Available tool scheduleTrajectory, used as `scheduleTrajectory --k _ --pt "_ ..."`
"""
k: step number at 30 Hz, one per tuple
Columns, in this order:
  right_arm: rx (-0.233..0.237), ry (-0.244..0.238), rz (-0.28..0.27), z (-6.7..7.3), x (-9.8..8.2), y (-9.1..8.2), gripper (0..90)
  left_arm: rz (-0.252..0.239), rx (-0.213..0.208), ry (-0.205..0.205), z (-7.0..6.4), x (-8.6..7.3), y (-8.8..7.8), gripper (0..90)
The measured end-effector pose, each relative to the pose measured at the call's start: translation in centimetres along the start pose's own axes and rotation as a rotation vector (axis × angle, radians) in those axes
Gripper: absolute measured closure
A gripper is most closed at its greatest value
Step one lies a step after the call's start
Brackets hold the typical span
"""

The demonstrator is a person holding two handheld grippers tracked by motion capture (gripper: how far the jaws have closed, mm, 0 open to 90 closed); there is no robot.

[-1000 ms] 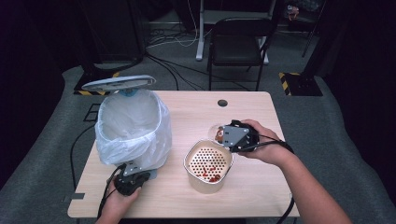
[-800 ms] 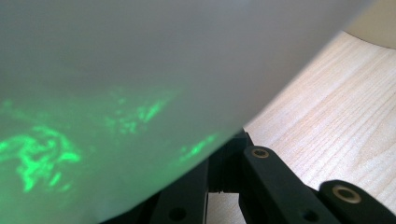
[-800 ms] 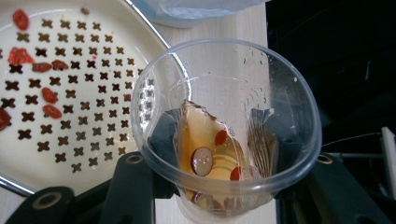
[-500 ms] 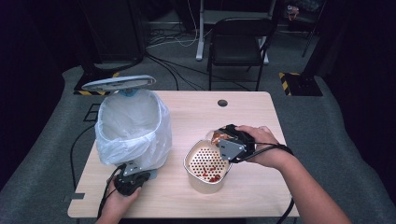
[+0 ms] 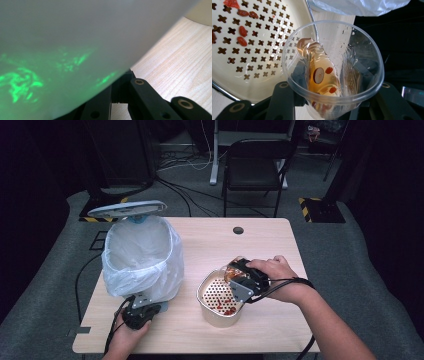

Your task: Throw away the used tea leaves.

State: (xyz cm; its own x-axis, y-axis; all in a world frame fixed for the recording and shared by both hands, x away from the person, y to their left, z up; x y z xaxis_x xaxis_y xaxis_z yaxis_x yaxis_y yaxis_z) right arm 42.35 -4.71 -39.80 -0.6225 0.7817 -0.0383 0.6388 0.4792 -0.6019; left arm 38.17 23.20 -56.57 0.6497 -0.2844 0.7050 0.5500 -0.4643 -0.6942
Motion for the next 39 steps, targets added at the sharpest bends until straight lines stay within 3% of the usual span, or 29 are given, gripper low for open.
scheduleTrajectory --k 1,3,4,6,7,10,12,13,14,15,16,17,18,19,20,23,25,26,31,33,34,36,37,39 --pt "-0.006 -0.025 0.012 0.0 0.1 0.0 54.9 0.026 0.014 0.028 0.3 -0.2 -0.2 90.0" --pt "-0.01 -0.069 0.038 0.1 0.3 0.0 54.9 0.0 0.0 0.0 0.0 0.0 0.0 90.0" --pt "-0.025 -0.105 0.057 0.2 0.5 0.0 54.9 0.024 0.013 0.025 0.3 -0.1 -0.2 90.0" --pt "-0.026 -0.148 0.076 0.4 0.7 0.2 54.8 0.024 0.014 0.026 0.3 -0.2 -0.2 90.0" --pt "-0.025 -0.171 0.083 0.4 0.8 0.2 54.8 -0.005 -0.003 -0.005 -0.1 0.0 0.0 90.0" --pt "-0.045 -0.234 0.116 0.5 0.9 0.4 54.8 0.013 0.008 0.014 0.2 -0.1 -0.1 90.0" --pt "-0.05 -0.296 0.167 0.5 0.7 0.4 54.8 0.022 0.011 0.023 0.3 -0.1 -0.2 90.0" --pt "-0.062 -0.316 0.171 0.3 0.7 0.4 54.8 -0.006 -0.004 -0.007 -0.1 0.0 0.0 90.0" --pt "-0.054 -0.325 0.181 0.5 0.7 0.4 54.8 0.014 0.009 0.015 0.2 -0.1 -0.1 90.0" --pt "-0.077 -0.361 0.187 0.2 0.8 0.4 54.8 -0.005 -0.004 -0.005 -0.1 0.0 0.0 90.0" --pt "-0.076 -0.363 0.206 0.5 0.7 0.4 54.8 0.012 0.007 0.013 0.2 -0.1 -0.1 90.0" --pt "-0.114 -0.39 0.209 0.2 0.9 0.4 54.8 0.025 0.013 0.027 0.3 -0.2 -0.2 90.0" --pt "-0.12 -0.444 0.226 0.1 0.9 0.5 54.8 -0.007 -0.005 -0.007 -0.1 0.0 0.0 90.0" --pt "-0.13 -0.454 0.235 0.1 1.0 0.5 54.8 -0.002 -0.002 -0.003 0.0 0.0 0.0 90.0" --pt "-0.18 -0.46 0.23 0.0 1.2 0.4 54.8 0.0 -0.001 0.0 0.0 0.0 0.0 90.0" --pt "-0.162 -0.5 0.248 0.4 1.4 0.5 54.8 -0.002 -0.001 -0.002 0.0 0.0 0.0 90.0" --pt "-0.186 -0.515 0.25 0.6 1.7 0.6 54.8 -0.001 -0.002 0.002 0.0 0.0 0.0 90.0" --pt "-0.144 -0.563 0.257 0.7 1.7 0.6 54.7 -0.005 -0.003 -0.003 0.0 0.0 0.0 90.0" --pt "-0.183 -0.643 0.285 0.8 1.9 0.7 54.7 -0.002 -0.003 -0.002 0.0 0.0 0.0 90.0" --pt "-0.183 -0.658 0.29 0.8 1.9 0.8 54.7 0.014 0.008 0.014 0.2 -0.1 -0.1 90.0" --pt "-0.196 -0.657 0.288 0.9 1.9 0.8 54.7 -0.006 -0.005 -0.007 -0.1 0.0 0.0 90.0" --pt "-0.23 -0.595 0.256 1.2 2.0 1.2 54.7 -0.005 -0.004 -0.005 -0.1 0.0 0.0 90.0" --pt "-0.221 -0.633 0.266 1.1 2.0 1.2 54.7 -0.001 0.0 -0.002 0.0 0.0 0.0 90.0" --pt "-0.209 -0.636 0.274 1.3 1.8 1.2 54.6 -0.002 -0.002 -0.003 0.0 0.0 0.0 90.0"
Point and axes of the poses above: each handheld gripper's, and its own axes: y roughly forward along the jaws, x roughly out of its top, z roughly to its left, the point moved 8 cm from there along y, roughly forward along the jaws, and after that the axes turned 7 degrees about -y, right-handed, at the moved point
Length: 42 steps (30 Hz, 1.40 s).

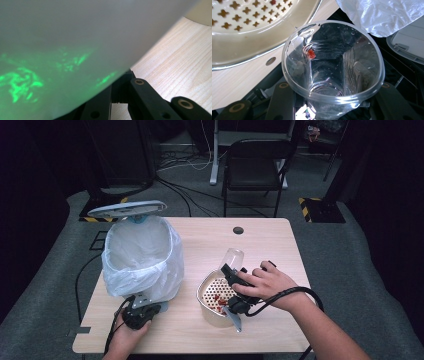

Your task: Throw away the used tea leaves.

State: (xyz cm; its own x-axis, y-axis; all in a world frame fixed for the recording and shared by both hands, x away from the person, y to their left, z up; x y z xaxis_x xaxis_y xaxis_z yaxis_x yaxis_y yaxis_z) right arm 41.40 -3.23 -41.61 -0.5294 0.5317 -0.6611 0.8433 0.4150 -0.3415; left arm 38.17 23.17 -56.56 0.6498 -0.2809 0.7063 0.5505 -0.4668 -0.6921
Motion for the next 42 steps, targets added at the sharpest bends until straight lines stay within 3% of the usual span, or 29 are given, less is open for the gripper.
scheduleTrajectory --k 3,4,5,12,13,17,18,19,20,23,24,25,27,31,35,36,42 --pt "0.0 -0.005 -0.001 0.1 0.05 0.03 54.6 0.0 0.0 0.0 0.0 0.0 0.0 90.0" --pt "0.0 0.002 -0.003 0.12 0.05 0.03 54.6 0.028 0.015 0.029 0.36 -0.17 -0.19 90.0" --pt "-0.002 0.001 -0.005 0.09 0.05 0.05 54.6 -0.005 -0.003 -0.005 -0.06 0.03 0.03 90.0" --pt "0.004 0.002 -0.004 0.22 0.04 0.04 54.5 0.001 0.001 0.001 0.02 -0.01 -0.01 90.0" --pt "0.022 -0.031 0.008 0.11 -0.15 -0.13 54.5 0.001 0.001 0.001 0.02 0.0 0.0 90.0" --pt "0.011 -0.028 0.006 0.01 -0.1 -0.16 54.6 0.001 0.001 0.001 0.02 -0.01 0.0 90.0" --pt "-0.01 0.021 -0.007 0.09 0.16 -0.03 54.5 0.001 0.002 0.001 0.02 -0.01 0.0 90.0" --pt "-0.016 0.008 -0.006 -0.04 0.18 -0.03 54.5 0.016 0.01 0.017 0.22 -0.1 -0.11 90.0" --pt "-0.004 -0.012 -0.002 -0.05 0.11 -0.12 54.5 -0.003 -0.001 -0.003 -0.03 0.01 0.02 90.0" --pt "-0.013 -0.01 -0.007 -0.21 0.31 -0.24 54.5 0.0 0.0 0.0 0.0 0.0 0.0 90.0" --pt "-0.012 -0.012 -0.012 -0.25 0.37 -0.24 54.5 0.027 0.015 0.028 0.34 -0.16 -0.18 90.0" --pt "-0.017 -0.014 -0.01 -0.29 0.39 -0.25 54.5 0.028 0.016 0.029 0.35 -0.17 -0.19 90.0" --pt "-0.014 -0.014 -0.01 -0.26 0.34 -0.24 54.5 -0.001 0.0 -0.001 -0.01 0.0 0.01 90.0" --pt "-0.018 -0.006 -0.007 -0.27 0.16 -0.3 54.5 0.014 0.008 0.015 0.19 -0.09 -0.1 90.0" --pt "-0.012 0.009 -0.017 -0.35 0.18 -0.38 54.5 0.0 0.0 0.0 0.0 0.0 0.0 90.0" --pt "0.008 -0.025 0.001 -0.44 -0.13 -0.56 54.5 0.001 0.0 0.0 0.01 -0.01 0.0 90.0" --pt "0.017 -0.01 -0.003 -0.36 -0.34 -0.52 54.4 -0.001 -0.001 -0.001 -0.01 0.0 0.01 90.0"
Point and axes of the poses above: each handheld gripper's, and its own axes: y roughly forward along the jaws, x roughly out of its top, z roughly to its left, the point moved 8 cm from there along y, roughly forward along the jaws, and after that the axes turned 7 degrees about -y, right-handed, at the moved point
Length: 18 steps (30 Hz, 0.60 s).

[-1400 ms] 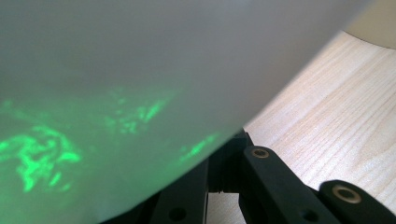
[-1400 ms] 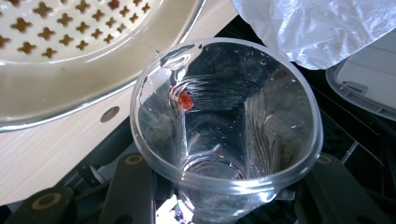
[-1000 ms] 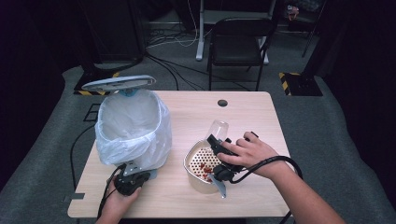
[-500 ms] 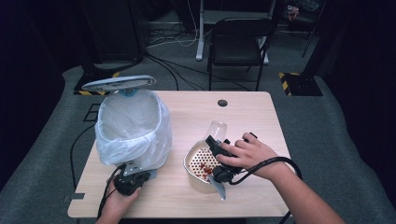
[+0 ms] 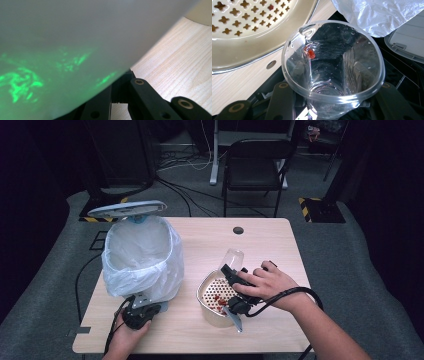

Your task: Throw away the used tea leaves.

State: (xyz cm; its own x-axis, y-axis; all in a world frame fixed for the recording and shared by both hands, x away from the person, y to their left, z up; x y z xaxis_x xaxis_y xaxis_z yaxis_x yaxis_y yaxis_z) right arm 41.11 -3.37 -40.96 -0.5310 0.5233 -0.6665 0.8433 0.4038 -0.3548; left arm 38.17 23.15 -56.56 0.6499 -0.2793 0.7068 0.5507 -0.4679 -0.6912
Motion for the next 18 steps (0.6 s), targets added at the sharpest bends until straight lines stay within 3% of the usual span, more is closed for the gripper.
scheduleTrajectory --k 5,6,7,9,10,11,13,14,15,16,18 --pt "0.016 0.065 -0.019 0.1 -0.3 0.0 54.4 0.001 0.003 0.003 0.0 0.0 0.0 90.0" --pt "-0.004 0.125 -0.012 0.2 -0.3 0.0 54.3 0.005 -0.002 0.015 0.1 0.0 0.0 90.0" --pt "0.024 0.149 -0.037 0.0 -0.5 -0.1 54.3 0.001 0.0 0.002 0.0 0.0 0.0 90.0" --pt "0.026 0.173 -0.054 -0.2 -0.7 -0.1 54.3 0.003 0.002 0.004 0.1 0.0 0.0 90.0" --pt "0.043 0.279 -0.083 -0.1 -1.1 -0.2 54.3 0.002 0.001 0.002 0.0 0.0 0.0 90.0" --pt "0.028 0.232 -0.121 -0.9 -1.4 -0.1 54.3 0.002 0.001 0.002 0.0 0.0 0.0 90.0" --pt "0.035 0.331 -0.16 -0.9 -1.6 -0.1 54.3 0.004 0.002 0.005 0.1 0.0 0.0 90.0" --pt "0.045 0.349 -0.176 -1.2 -1.7 -0.2 54.3 0.003 0.002 0.003 0.0 0.0 0.0 90.0" --pt "0.05 0.468 -0.19 -1.1 -1.4 -0.3 54.3 0.001 0.001 0.002 0.0 0.0 0.0 90.0" --pt "0.07 0.542 -0.202 -1.0 -1.3 -0.5 54.3 -0.001 -0.001 -0.001 0.0 0.0 0.0 90.0" --pt "0.101 0.611 -0.238 -0.9 -1.3 -0.4 54.2 0.0 0.0 0.0 0.0 0.0 0.0 90.0"
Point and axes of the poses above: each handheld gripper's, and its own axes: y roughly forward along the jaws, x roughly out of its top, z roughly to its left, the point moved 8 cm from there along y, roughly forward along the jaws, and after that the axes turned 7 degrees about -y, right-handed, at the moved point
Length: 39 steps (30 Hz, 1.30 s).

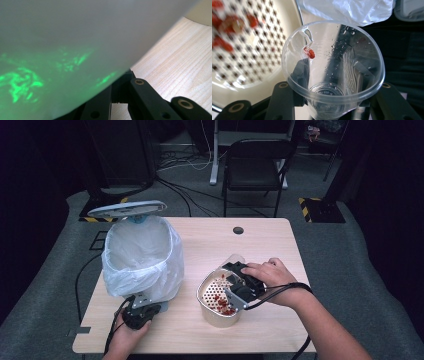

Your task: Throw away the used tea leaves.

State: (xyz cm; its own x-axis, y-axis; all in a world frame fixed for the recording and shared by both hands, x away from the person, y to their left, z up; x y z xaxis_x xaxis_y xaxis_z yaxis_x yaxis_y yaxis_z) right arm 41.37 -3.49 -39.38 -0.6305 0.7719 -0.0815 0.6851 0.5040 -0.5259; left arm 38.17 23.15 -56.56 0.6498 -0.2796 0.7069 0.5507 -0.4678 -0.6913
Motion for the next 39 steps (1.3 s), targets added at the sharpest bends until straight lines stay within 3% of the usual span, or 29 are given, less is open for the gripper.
scheduleTrajectory --k 1,4,5,6,9,15,18,19,20,23,24,25,26,27,33,35,36,38,39 --pt "0.017 0.039 -0.017 0.0 -0.1 0.1 54.1 0.017 0.01 0.018 0.2 -0.1 -0.1 90.0" --pt "0.041 0.108 -0.023 0.0 -0.8 0.4 54.1 0.0 0.0 0.0 0.0 0.0 0.0 90.0" --pt "0.044 0.137 -0.022 0.0 -1.0 0.5 54.1 0.018 0.011 0.022 0.3 -0.1 -0.1 90.0" --pt "0.049 0.159 -0.027 0.0 -1.3 0.5 54.1 0.0 -0.001 0.0 0.0 0.0 0.0 90.0" --pt "0.074 0.275 -0.06 -0.1 -1.7 0.5 54.1 0.002 0.001 0.003 0.0 0.0 0.0 90.0" --pt "0.1 0.46 -0.112 -0.7 -2.5 0.4 54.2 0.001 0.001 0.001 0.0 0.0 0.0 90.0" --pt "0.107 0.54 -0.142 -1.2 -2.8 0.2 54.3 0.001 0.001 0.002 0.0 0.0 0.0 90.0" --pt "0.107 0.54 -0.142 -1.2 -2.8 0.2 54.3 0.001 0.001 0.002 0.0 0.0 0.0 90.0" --pt "0.118 0.601 -0.17 -1.6 -2.9 -0.1 54.3 -0.001 -0.001 -0.001 0.0 0.0 0.0 90.0" --pt "0.145 0.692 -0.221 -2.1 -3.0 -0.4 54.3 0.018 0.011 0.018 0.2 -0.1 -0.1 90.0" --pt "0.155 0.714 -0.233 -2.2 -3.0 -0.4 54.3 0.0 0.0 -0.001 0.0 0.0 0.0 90.0" --pt "0.161 0.755 -0.247 -2.4 -3.1 -0.5 54.3 0.016 0.009 0.016 0.2 -0.1 -0.1 90.0" --pt "0.161 0.755 -0.247 -2.4 -3.1 -0.5 54.3 0.016 0.009 0.016 0.2 -0.1 -0.1 90.0" --pt "0.186 0.83 -0.282 -2.7 -3.2 -0.6 54.2 0.002 0.002 0.003 0.0 0.0 0.0 90.0" --pt "0.241 0.995 -0.352 -3.5 -3.1 -0.8 54.3 0.016 0.009 0.02 0.2 -0.1 -0.1 90.0" --pt "0.263 1.064 -0.378 -3.9 -2.9 -0.8 54.4 0.003 0.003 0.003 0.1 0.0 0.0 90.0" --pt "0.27 1.091 -0.389 -4.2 -2.7 -0.9 54.4 -0.001 0.0 -0.001 0.0 0.0 0.0 90.0" --pt "0.271 1.112 -0.381 -4.7 -2.4 -0.8 54.4 0.03 0.017 0.031 0.4 -0.2 -0.2 90.0" --pt "0.274 1.115 -0.38 -5.0 -2.2 -0.7 54.4 -0.002 -0.001 -0.002 0.0 0.0 0.0 90.0"
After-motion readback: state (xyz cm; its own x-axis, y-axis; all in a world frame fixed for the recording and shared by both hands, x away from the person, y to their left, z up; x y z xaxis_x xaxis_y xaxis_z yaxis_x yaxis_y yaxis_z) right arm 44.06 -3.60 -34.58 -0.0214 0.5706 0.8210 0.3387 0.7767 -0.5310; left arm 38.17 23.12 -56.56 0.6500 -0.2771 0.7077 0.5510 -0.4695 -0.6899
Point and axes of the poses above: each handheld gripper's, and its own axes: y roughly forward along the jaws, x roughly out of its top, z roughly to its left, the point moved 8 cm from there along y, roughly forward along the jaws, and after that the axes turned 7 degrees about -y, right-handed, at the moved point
